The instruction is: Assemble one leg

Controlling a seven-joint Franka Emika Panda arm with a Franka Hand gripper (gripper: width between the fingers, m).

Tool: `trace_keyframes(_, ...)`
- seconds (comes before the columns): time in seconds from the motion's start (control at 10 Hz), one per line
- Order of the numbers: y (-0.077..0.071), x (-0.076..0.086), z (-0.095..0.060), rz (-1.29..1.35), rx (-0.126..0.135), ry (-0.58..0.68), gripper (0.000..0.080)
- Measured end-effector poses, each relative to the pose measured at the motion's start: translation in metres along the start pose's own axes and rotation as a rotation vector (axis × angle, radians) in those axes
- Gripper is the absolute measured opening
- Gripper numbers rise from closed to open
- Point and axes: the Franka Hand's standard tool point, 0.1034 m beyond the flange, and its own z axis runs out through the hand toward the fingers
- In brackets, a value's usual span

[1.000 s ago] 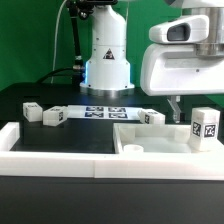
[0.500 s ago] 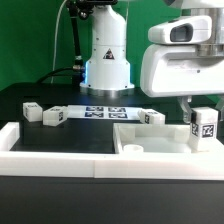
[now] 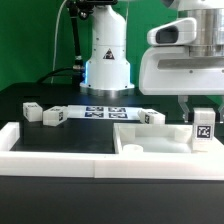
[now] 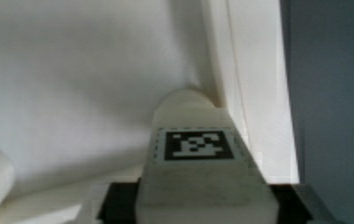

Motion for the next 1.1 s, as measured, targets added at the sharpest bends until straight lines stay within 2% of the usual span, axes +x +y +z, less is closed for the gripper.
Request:
trace_keyframes(0.3, -0.0007, -0.0022, 0.0008, 0.307, 0.015, 0.031, 0.0291)
trace_keyframes(0.7, -0.0019, -0.0028, 0.0016, 0.7, 0.021, 0.037, 0.0292)
trace_keyframes(1.0, 0.0005, -0.0011, 0.0015, 0.967, 0.057, 0.005, 0.0292)
trace_keyframes(1.1, 0.0, -0.0016, 0.0017, 1.009, 0.058, 0.003, 0.0292)
